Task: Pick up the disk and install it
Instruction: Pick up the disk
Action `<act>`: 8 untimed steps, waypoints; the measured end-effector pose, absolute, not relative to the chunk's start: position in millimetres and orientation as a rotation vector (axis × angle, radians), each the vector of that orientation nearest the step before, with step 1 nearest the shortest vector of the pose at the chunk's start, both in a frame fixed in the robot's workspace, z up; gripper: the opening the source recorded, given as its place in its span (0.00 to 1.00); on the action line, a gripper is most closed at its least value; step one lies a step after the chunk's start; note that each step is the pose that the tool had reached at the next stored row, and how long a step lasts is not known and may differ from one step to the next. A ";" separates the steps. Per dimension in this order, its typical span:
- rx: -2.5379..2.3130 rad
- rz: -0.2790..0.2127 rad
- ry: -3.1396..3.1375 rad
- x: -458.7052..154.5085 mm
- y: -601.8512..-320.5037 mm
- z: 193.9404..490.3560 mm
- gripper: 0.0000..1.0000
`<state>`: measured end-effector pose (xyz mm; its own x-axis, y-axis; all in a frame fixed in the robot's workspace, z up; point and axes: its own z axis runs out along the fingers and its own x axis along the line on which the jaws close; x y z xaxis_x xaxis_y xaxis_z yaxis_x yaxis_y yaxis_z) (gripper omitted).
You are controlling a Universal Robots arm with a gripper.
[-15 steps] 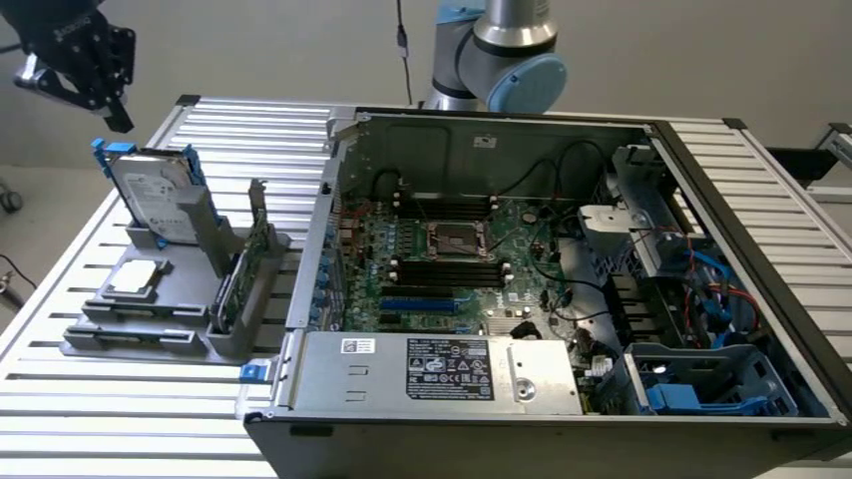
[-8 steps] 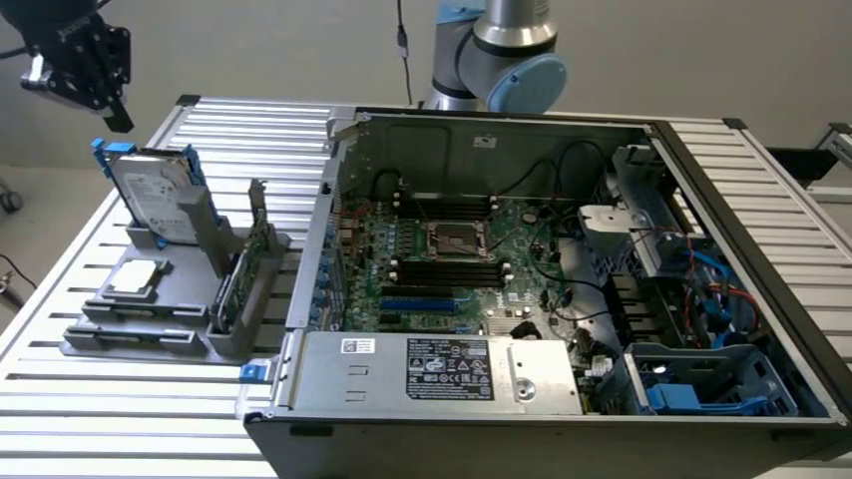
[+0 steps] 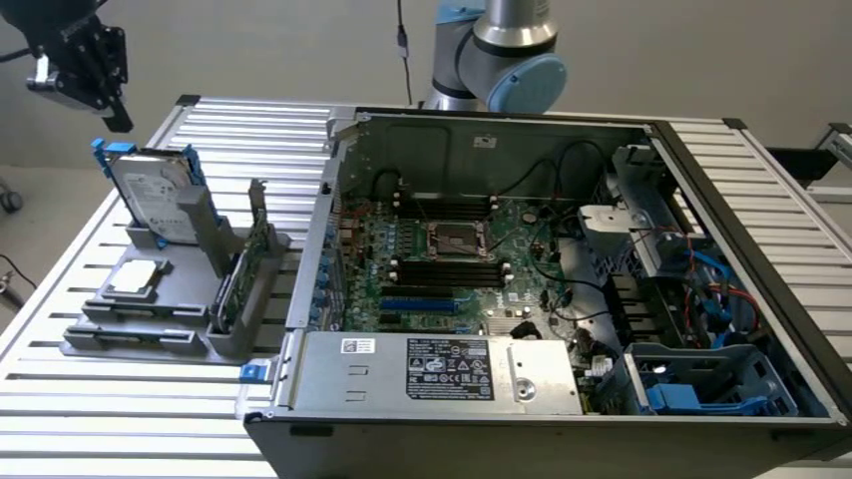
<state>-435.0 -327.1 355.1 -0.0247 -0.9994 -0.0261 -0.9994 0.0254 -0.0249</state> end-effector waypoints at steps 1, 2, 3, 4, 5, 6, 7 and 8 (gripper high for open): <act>-2.173 0.001 2.219 -435.5 -326.8 355.1 0.11; -2.176 0.002 2.218 -436.5 -326.1 355.2 0.11; -2.178 0.003 2.217 -437.6 -325.3 355.2 0.11; -2.180 0.004 2.215 -438.6 -324.6 355.2 0.11; -2.182 0.006 2.214 -439.6 -323.8 355.2 0.11; -2.185 0.007 2.213 -440.5 -323.1 355.1 0.11; -2.188 0.007 2.209 -441.2 -322.5 355.1 0.11; -2.193 0.008 2.205 -441.7 -322.0 355.0 0.11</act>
<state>-441.7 -322.0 355.0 -0.0051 -0.9997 -0.0258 -0.9998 0.0056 -0.0188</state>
